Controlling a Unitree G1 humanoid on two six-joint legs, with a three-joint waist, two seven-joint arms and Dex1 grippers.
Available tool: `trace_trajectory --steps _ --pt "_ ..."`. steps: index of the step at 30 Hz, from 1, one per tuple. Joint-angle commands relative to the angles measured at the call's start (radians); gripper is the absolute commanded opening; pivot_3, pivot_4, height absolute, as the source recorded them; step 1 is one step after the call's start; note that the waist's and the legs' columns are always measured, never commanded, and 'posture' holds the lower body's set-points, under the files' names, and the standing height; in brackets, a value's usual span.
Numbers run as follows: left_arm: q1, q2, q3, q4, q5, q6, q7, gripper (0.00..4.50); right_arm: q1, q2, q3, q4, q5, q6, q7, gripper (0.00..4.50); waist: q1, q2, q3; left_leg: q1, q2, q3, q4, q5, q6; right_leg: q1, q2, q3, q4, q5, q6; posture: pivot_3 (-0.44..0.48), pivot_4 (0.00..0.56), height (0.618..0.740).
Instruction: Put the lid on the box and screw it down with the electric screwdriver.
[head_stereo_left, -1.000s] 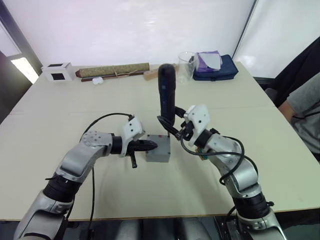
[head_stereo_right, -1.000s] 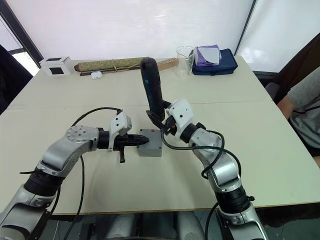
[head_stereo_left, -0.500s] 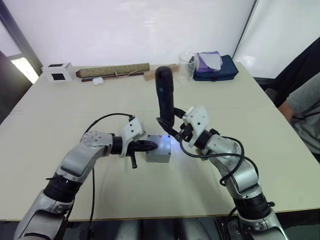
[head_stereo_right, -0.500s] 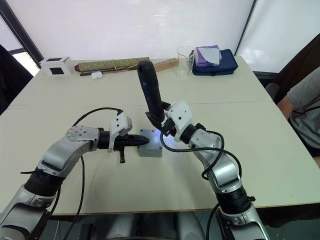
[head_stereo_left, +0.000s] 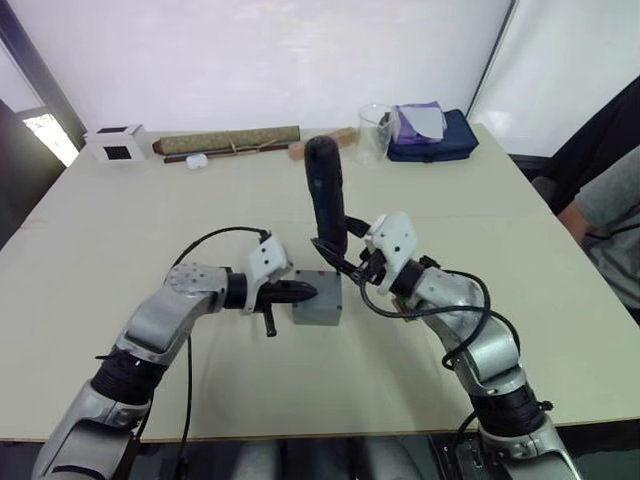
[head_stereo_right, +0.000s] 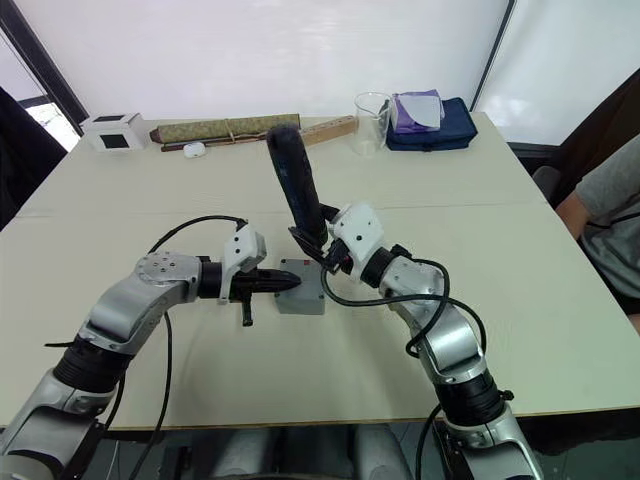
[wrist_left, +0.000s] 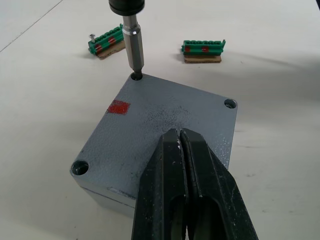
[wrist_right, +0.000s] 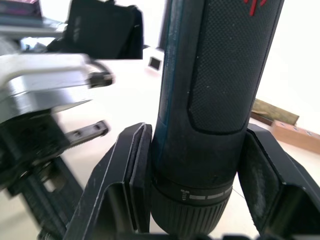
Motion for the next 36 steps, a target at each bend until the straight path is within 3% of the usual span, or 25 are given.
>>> trace_trajectory --steps 1,5,10,13,17,20,22,27,36 --pt "0.012 0.006 -0.018 0.027 0.027 0.005 -0.002 0.00 -0.082 -0.047 -0.074 -0.050 0.128 0.128 0.078 2.04 0.001 0.001 0.001 -0.001 0.000 0.000 0.000 0.000 0.000 -0.001 0.000 0.000 0.000 0.000 0.000 0.000 0.150 0.740" --pt "-0.012 -0.021 0.005 0.028 -0.011 0.029 0.000 0.00 -0.213 -0.075 -0.185 -0.088 0.301 0.276 0.096 2.04 0.002 0.002 0.006 -0.003 0.000 0.000 -0.001 0.000 0.000 -0.004 0.000 0.000 0.000 0.002 -0.004 0.000 0.150 0.740" --pt "-0.041 -0.035 0.051 0.024 -0.042 0.043 0.005 0.00 -0.383 -0.107 -0.408 -0.059 0.552 0.564 -0.034 2.04 0.000 0.003 0.014 -0.008 0.000 0.000 -0.001 0.000 0.000 -0.009 0.000 0.000 0.002 0.003 -0.002 0.000 0.150 0.740" --pt "-0.115 -0.073 0.145 -0.030 -0.122 0.090 0.055 0.00 -0.497 -0.228 -0.575 0.053 0.734 0.879 -0.103 2.04 0.008 0.003 0.017 -0.015 0.000 -0.002 0.000 0.000 0.000 -0.014 0.000 -0.002 0.002 0.005 0.000 0.000 0.150 0.740" --pt "-0.159 -0.018 0.160 -0.127 -0.185 0.169 0.007 0.00 -0.559 -0.355 -0.646 0.163 0.755 1.060 -0.162 2.04 0.005 0.001 0.022 -0.026 0.000 -0.002 0.002 0.001 -0.001 -0.024 -0.001 -0.003 0.002 0.006 -0.001 0.000 0.150 0.740" --pt "-0.182 0.051 0.150 -0.231 -0.260 0.223 -0.072 0.00 -0.411 -0.594 -0.519 0.196 0.723 1.164 -0.036 2.04 0.002 0.006 0.025 -0.027 -0.001 0.001 0.000 0.000 0.000 -0.027 -0.001 -0.001 0.002 0.006 0.000 0.000 0.150 0.740" --pt "-0.205 0.078 0.137 -0.286 -0.308 0.256 -0.113 0.00 -0.300 -0.697 -0.459 0.233 0.719 1.194 0.039 2.04 0.007 0.004 0.026 -0.031 0.000 0.000 -0.002 0.000 0.001 -0.029 -0.001 -0.003 0.000 0.005 0.000 0.000 0.150 0.740" --pt "-0.193 0.101 0.085 -0.310 -0.299 0.254 -0.127 0.00 -0.223 -0.779 -0.301 0.431 0.573 1.108 0.089 2.04 -0.006 0.013 0.031 -0.032 0.000 0.005 0.000 -0.001 0.003 -0.031 -0.001 -0.001 0.001 0.004 0.001 0.000 0.150 0.740" --pt "-0.127 0.126 0.071 -0.345 -0.306 0.253 -0.111 0.00 -0.334 -0.782 -0.106 0.598 0.436 1.079 0.189 2.04 -0.027 0.014 0.034 -0.029 0.001 0.004 0.003 0.000 0.001 -0.031 0.002 0.001 0.006 0.005 0.001 0.000 0.150 0.740"
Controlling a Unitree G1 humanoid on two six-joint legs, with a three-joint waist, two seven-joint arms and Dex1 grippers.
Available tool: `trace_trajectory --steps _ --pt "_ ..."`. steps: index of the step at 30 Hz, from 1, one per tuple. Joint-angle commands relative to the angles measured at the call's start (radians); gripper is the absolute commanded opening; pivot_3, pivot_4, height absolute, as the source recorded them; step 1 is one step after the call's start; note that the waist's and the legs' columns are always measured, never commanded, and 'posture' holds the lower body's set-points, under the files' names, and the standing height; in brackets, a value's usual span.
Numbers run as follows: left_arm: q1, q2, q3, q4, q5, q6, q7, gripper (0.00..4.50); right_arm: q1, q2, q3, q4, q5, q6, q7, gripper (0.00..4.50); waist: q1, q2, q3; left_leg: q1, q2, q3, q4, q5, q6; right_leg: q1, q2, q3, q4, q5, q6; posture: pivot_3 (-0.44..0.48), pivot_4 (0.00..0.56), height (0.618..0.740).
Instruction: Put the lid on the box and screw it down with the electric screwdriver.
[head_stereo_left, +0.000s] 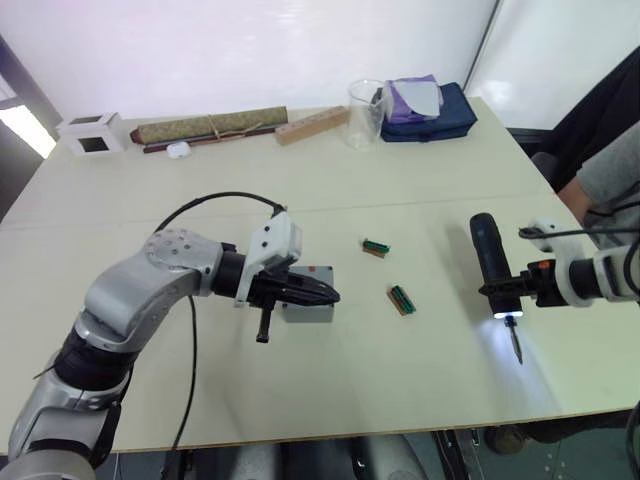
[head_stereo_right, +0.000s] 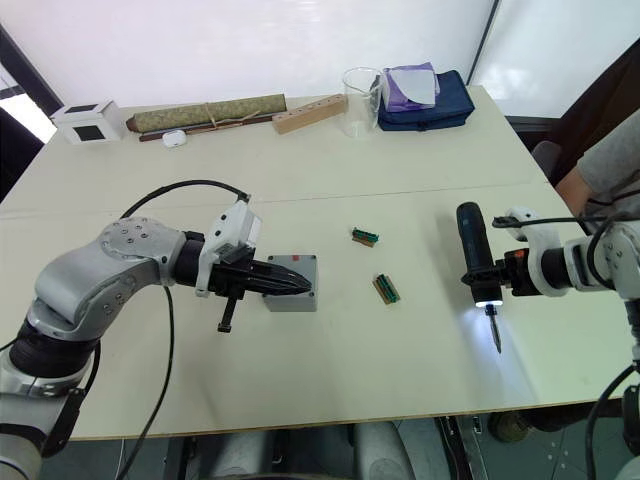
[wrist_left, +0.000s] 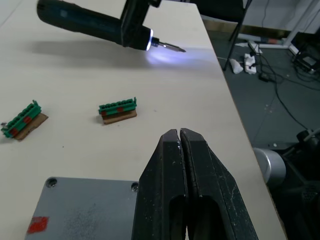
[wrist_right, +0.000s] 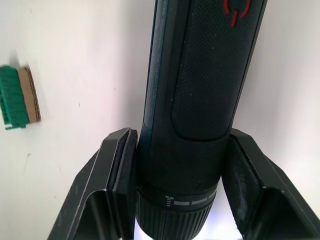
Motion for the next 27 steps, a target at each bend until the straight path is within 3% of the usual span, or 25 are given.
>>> trace_trajectory --steps 1,2,4,8,13,18,21,24,27 --pt "0.014 0.005 0.010 -0.043 -0.020 0.005 0.013 0.00 -0.057 -0.009 0.059 0.065 -0.076 -0.051 0.045 2.04 0.003 0.000 0.000 0.000 0.000 0.000 0.000 0.000 0.000 0.000 0.000 0.000 0.000 0.000 0.000 0.000 0.150 0.740" --pt "0.020 0.004 0.010 -0.043 -0.018 0.004 0.019 0.00 -0.065 -0.008 0.082 0.082 -0.096 -0.068 0.060 2.04 0.004 0.000 0.000 -0.001 0.000 0.000 0.000 0.000 0.000 0.000 0.000 0.000 0.000 0.000 0.000 0.000 0.150 0.740" --pt "0.033 0.004 0.012 -0.042 -0.013 0.001 0.029 0.00 -0.078 -0.007 0.116 0.106 -0.128 -0.093 0.082 3.05 0.006 0.000 0.000 -0.002 0.000 0.000 0.002 0.000 0.000 0.000 -0.001 0.000 -0.001 0.000 0.000 0.000 0.150 0.740" --pt "0.055 0.008 0.037 -0.029 -0.019 0.001 0.048 0.00 -0.091 -0.016 0.165 0.109 -0.187 -0.139 0.127 4.37 0.006 -0.001 0.000 -0.005 0.000 0.000 0.009 0.000 0.000 0.000 -0.001 -0.001 -0.001 0.001 0.002 0.000 0.150 0.740" --pt "0.023 -0.019 0.132 0.012 -0.104 0.056 0.094 0.00 -0.137 0.001 0.141 0.101 -0.233 -0.152 0.118 4.45 0.006 -0.001 0.001 -0.005 -0.001 -0.001 0.012 0.000 0.000 0.002 -0.002 -0.001 -0.001 0.002 0.005 0.000 0.150 0.740" --pt "0.010 0.042 0.206 0.118 -0.065 0.026 0.107 0.00 -0.263 -0.004 0.066 -0.019 -0.268 -0.242 0.096 4.45 -0.002 0.000 0.001 -0.005 0.000 0.000 0.012 0.000 0.000 0.001 -0.001 0.000 0.000 0.003 0.005 0.000 0.150 0.740" --pt "0.002 0.031 0.209 0.163 -0.048 0.011 0.135 0.00 -0.295 0.013 0.051 -0.136 -0.274 -0.286 0.093 4.45 0.003 0.001 0.001 -0.005 0.000 -0.001 0.010 0.000 0.000 0.000 0.000 0.000 0.001 0.003 0.005 0.000 0.150 0.740" --pt "0.017 0.007 0.201 0.217 -0.001 -0.024 0.178 0.00 -0.243 0.054 0.022 -0.317 -0.222 -0.310 0.121 4.45 0.009 0.000 0.002 -0.006 0.000 -0.002 0.011 0.000 0.000 0.001 -0.001 -0.001 0.000 0.003 0.005 0.000 0.150 0.740" --pt "0.046 -0.008 0.146 0.284 0.092 -0.046 0.239 0.00 -0.098 0.129 -0.004 -0.544 -0.150 -0.364 0.146 4.45 0.015 -0.002 0.001 -0.006 0.000 -0.002 0.012 0.000 0.000 0.002 -0.002 -0.002 0.000 0.003 0.005 0.000 0.150 0.740"
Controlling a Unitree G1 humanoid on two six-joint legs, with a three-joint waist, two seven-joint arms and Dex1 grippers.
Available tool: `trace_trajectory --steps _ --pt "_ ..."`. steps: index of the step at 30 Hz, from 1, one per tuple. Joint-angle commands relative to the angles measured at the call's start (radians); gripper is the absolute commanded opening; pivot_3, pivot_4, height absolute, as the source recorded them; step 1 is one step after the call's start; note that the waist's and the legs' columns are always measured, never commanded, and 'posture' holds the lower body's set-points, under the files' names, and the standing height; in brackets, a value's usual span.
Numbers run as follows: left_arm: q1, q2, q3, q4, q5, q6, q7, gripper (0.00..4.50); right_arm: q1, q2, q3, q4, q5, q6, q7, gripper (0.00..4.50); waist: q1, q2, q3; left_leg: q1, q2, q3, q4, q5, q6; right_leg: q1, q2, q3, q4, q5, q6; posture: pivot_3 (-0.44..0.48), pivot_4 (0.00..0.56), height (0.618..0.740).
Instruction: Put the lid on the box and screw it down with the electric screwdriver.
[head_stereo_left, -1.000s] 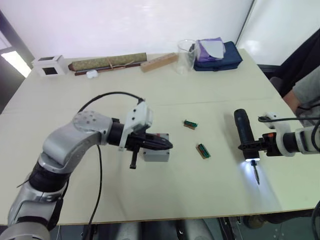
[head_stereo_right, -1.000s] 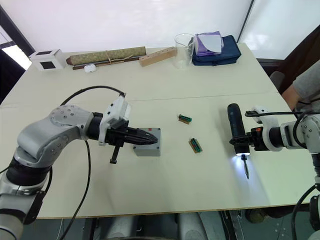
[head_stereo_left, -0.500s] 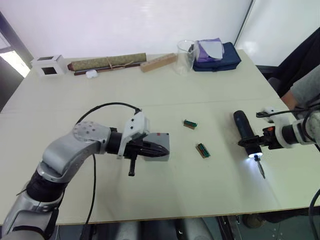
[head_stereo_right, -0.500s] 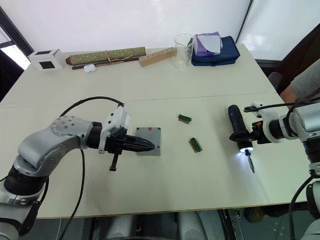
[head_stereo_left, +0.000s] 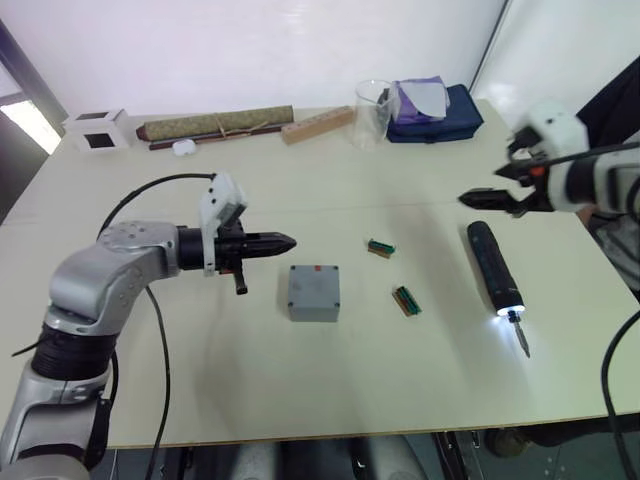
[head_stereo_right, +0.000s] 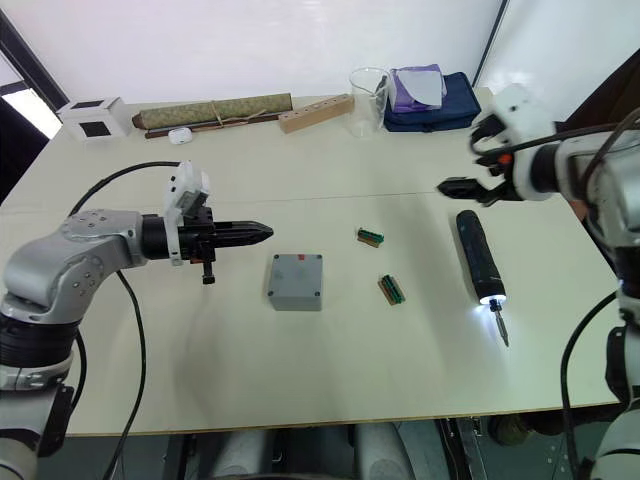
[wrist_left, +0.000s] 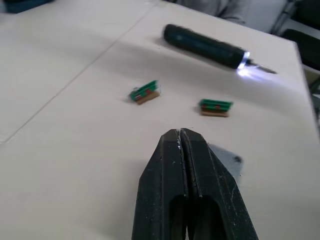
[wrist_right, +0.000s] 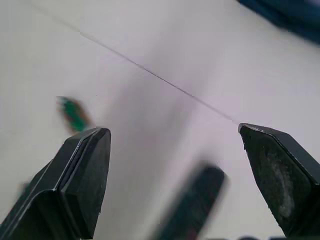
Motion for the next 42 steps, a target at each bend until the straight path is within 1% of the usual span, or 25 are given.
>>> trace_trajectory --steps 1,3,5,7,9,11,13,19,23,26,31,35,38,42 --pt "0.043 0.007 -0.070 0.040 0.128 -0.064 0.056 0.00 0.165 0.061 -0.029 -0.276 0.082 -0.114 0.051 4.45 0.004 0.000 0.000 0.000 0.000 0.000 0.000 0.000 0.000 0.000 0.000 0.000 0.000 0.000 0.000 0.000 0.150 0.740" --pt "0.073 0.014 -0.104 0.036 0.179 -0.093 0.068 0.00 0.279 0.090 -0.016 -0.389 0.101 -0.185 0.076 4.45 0.015 0.000 0.000 0.000 0.000 0.000 0.000 0.000 0.000 0.000 -0.001 0.000 0.000 0.000 0.000 0.000 0.150 0.740" --pt "0.096 0.012 -0.097 0.036 0.187 -0.094 0.072 0.00 0.357 0.121 0.034 -0.458 0.099 -0.188 0.054 4.45 0.020 0.000 0.000 -0.001 -0.001 0.000 0.000 0.000 0.000 0.000 -0.001 0.000 0.001 0.000 0.000 0.000 0.150 0.740" --pt "0.118 0.014 -0.094 0.023 0.188 -0.088 0.071 0.00 0.405 0.148 0.089 -0.486 0.069 -0.199 0.021 4.45 0.022 -0.001 0.000 -0.001 -0.001 -0.001 0.002 0.000 0.000 0.000 -0.001 0.000 0.001 0.001 0.000 0.000 0.150 0.740" --pt "0.144 0.020 -0.117 0.010 0.212 -0.099 0.070 0.00 0.438 0.180 0.141 -0.484 0.041 -0.213 -0.008 4.45 0.021 -0.001 -0.001 0.000 -0.001 0.000 0.003 0.000 0.000 0.001 -0.001 0.000 0.001 0.002 0.000 0.000 0.150 0.740" --pt "0.159 0.021 -0.146 0.013 0.246 -0.116 0.077 0.00 0.450 0.214 0.187 -0.469 0.021 -0.225 -0.026 4.45 0.020 -0.002 -0.001 0.000 -0.001 0.000 0.003 0.000 -0.001 0.001 -0.001 0.000 0.001 0.002 0.000 0.000 0.150 0.740" --pt "0.164 -0.001 -0.154 0.005 0.243 -0.112 0.079 0.00 0.442 0.254 0.218 -0.444 0.002 -0.222 -0.049 4.45 0.017 -0.002 -0.001 0.001 0.000 0.000 0.002 0.000 -0.001 0.002 0.000 0.000 0.002 0.002 0.000 0.000 0.150 0.740" --pt "0.154 -0.036 -0.198 -0.008 0.262 -0.113 0.067 0.00 0.427 0.332 0.251 -0.412 -0.024 -0.202 -0.094 4.45 0.019 -0.002 -0.001 0.001 0.000 -0.001 0.003 0.000 -0.001 0.002 0.000 0.000 0.003 0.002 0.000 0.000 0.150 0.740" --pt "0.108 -0.087 -0.221 0.034 0.277 -0.135 0.065 0.00 0.433 0.353 0.254 -0.466 0.024 -0.148 -0.087 4.45 0.020 -0.003 -0.001 0.001 0.000 -0.001 0.003 0.000 -0.001 0.002 0.000 0.000 0.003 0.002 0.000 0.000 0.150 0.740" --pt "0.060 -0.124 -0.232 0.098 0.300 -0.165 0.053 0.00 0.445 0.378 0.245 -0.492 0.081 -0.097 -0.076 4.45 0.022 -0.003 -0.002 0.001 0.000 -0.001 0.004 0.000 -0.001 0.002 0.000 -0.001 0.003 0.002 0.000 0.000 0.150 0.740" --pt "0.020 -0.121 -0.226 0.181 0.347 -0.223 0.033 0.00 0.444 0.373 0.222 -0.508 0.098 -0.069 -0.095 4.45 0.017 -0.004 -0.002 0.001 0.000 -0.001 0.004 0.000 -0.001 0.002 0.000 -0.001 0.003 0.002 0.000 0.000 0.150 0.740" --pt "0.033 -0.064 -0.216 0.214 0.390 -0.254 0.012 0.00 0.451 0.278 0.197 -0.499 0.068 -0.114 -0.063 4.45 0.018 -0.004 -0.002 0.001 0.000 -0.002 0.004 0.000 -0.001 0.002 0.000 -0.001 0.004 0.002 0.000 0.000 0.150 0.740" --pt "0.083 -0.007 -0.198 0.182 0.382 -0.240 -0.017 0.00 0.438 0.213 0.211 -0.441 0.006 -0.189 -0.039 4.45 0.014 -0.004 -0.002 0.001 0.000 -0.001 0.004 0.000 -0.001 0.002 0.000 -0.001 0.004 0.002 0.000 0.000 0.150 0.740" --pt "0.166 0.034 -0.176 0.079 0.326 -0.181 -0.059 0.00 0.407 0.211 0.244 -0.346 -0.065 -0.277 -0.023 4.45 0.016 -0.004 -0.002 0.002 0.000 -0.001 0.004 0.000 -0.001 0.002 0.000 -0.001 0.004 0.002 0.000 0.000 0.150 0.740"
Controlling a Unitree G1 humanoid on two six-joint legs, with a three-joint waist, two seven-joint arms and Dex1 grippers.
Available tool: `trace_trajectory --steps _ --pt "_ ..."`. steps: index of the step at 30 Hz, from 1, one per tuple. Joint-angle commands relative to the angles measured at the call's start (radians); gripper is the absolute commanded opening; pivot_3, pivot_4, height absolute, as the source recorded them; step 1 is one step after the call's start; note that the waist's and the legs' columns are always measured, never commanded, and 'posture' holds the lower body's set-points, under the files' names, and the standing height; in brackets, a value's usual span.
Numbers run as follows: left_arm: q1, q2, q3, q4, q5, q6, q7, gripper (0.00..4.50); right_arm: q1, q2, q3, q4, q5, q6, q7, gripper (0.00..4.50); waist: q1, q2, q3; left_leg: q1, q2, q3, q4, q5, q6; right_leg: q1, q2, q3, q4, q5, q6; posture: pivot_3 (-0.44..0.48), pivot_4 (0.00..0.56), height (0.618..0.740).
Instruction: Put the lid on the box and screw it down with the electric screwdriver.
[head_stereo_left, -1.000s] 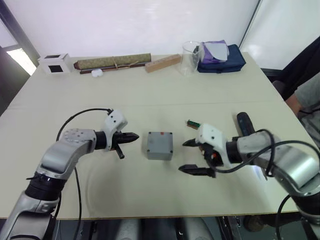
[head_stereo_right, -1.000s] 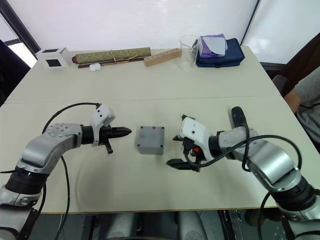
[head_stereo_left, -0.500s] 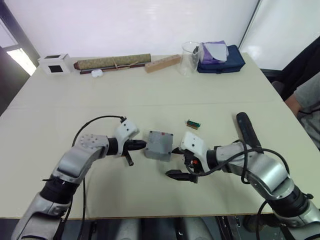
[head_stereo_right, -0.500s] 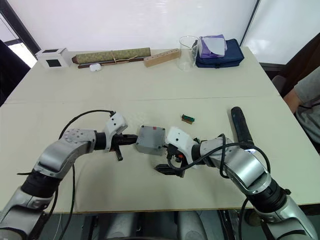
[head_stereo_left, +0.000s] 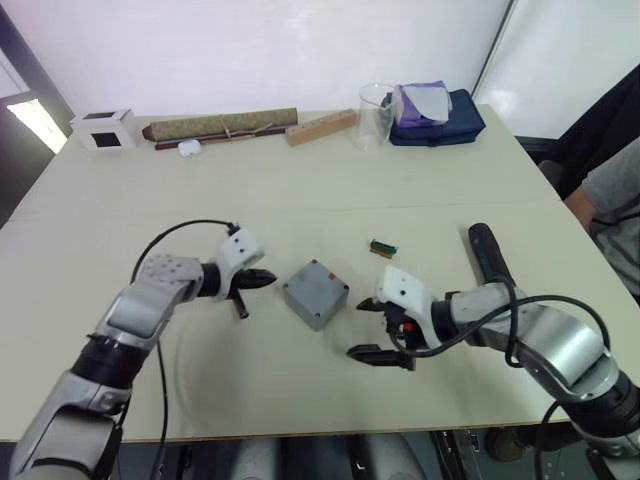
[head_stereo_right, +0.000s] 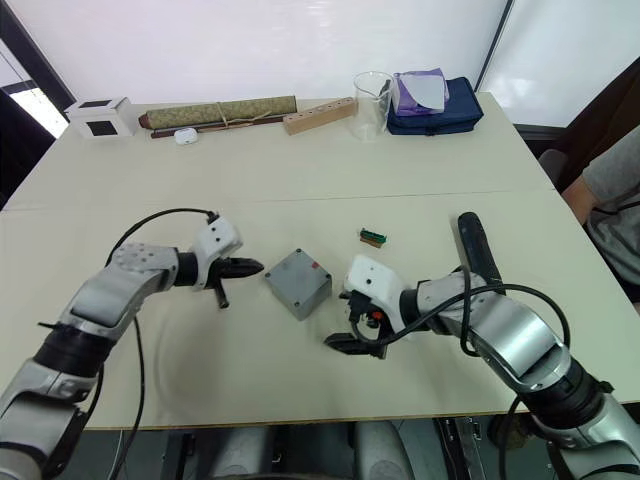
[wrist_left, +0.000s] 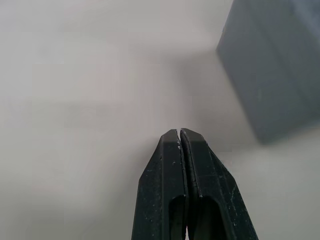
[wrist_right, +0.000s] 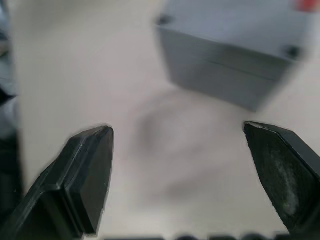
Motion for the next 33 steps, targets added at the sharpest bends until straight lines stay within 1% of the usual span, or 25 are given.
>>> trace_trajectory --steps 1,3,5,8,13,20,33 --pt "0.057 0.031 0.027 -0.122 -0.057 0.053 -0.048 0.00 -0.039 0.014 0.024 0.055 -0.060 -0.091 0.021 4.45 0.001 0.000 0.000 0.000 0.000 0.000 0.000 0.000 0.000 0.000 0.000 0.000 0.000 0.000 0.000 0.000 0.150 0.740" --pt "0.096 0.043 0.028 -0.183 -0.089 0.092 -0.066 0.00 -0.058 0.030 0.044 0.100 -0.097 -0.132 0.025 4.45 0.001 0.000 0.000 0.000 0.000 0.000 0.000 0.000 0.000 0.000 -0.001 0.000 0.000 0.000 0.000 0.000 0.150 0.740" --pt "0.111 0.015 0.019 -0.216 -0.098 0.114 -0.041 0.00 -0.078 0.053 0.079 0.145 -0.140 -0.173 0.031 4.45 0.001 0.000 0.000 0.000 0.000 0.000 0.000 0.000 0.000 0.000 -0.001 0.000 0.000 0.000 0.000 0.000 0.150 0.740" --pt "0.097 -0.052 -0.008 -0.207 -0.069 0.114 0.023 0.00 -0.091 0.095 0.110 0.170 -0.158 -0.197 0.052 4.45 0.007 0.000 0.000 0.000 0.000 0.000 0.001 0.000 0.000 0.000 -0.001 0.000 0.000 0.000 0.000 0.000 0.150 0.740" --pt "0.055 -0.101 -0.005 -0.154 -0.035 0.084 0.065 0.00 -0.070 0.109 0.117 0.125 -0.148 -0.183 0.084 4.45 0.006 -0.001 0.000 -0.001 0.000 0.000 0.002 0.000 0.000 0.001 -0.001 0.000 0.000 0.000 0.000 0.000 0.150 0.740" --pt "0.028 -0.111 -0.008 -0.129 -0.025 0.064 0.056 0.00 -0.040 0.112 0.101 0.076 -0.146 -0.151 0.075 4.45 0.003 -0.001 0.000 0.000 0.000 0.000 0.001 0.000 0.000 0.001 -0.001 0.000 0.000 0.000 0.000 0.000 0.150 0.740" --pt "-0.015 -0.139 -0.014 -0.084 -0.006 0.046 0.051 0.00 -0.031 0.134 0.088 0.039 -0.138 -0.099 0.051 4.45 0.005 -0.001 -0.001 0.000 0.000 0.000 0.002 0.000 0.000 0.001 -0.001 0.000 0.001 0.000 0.000 0.000 0.150 0.740"
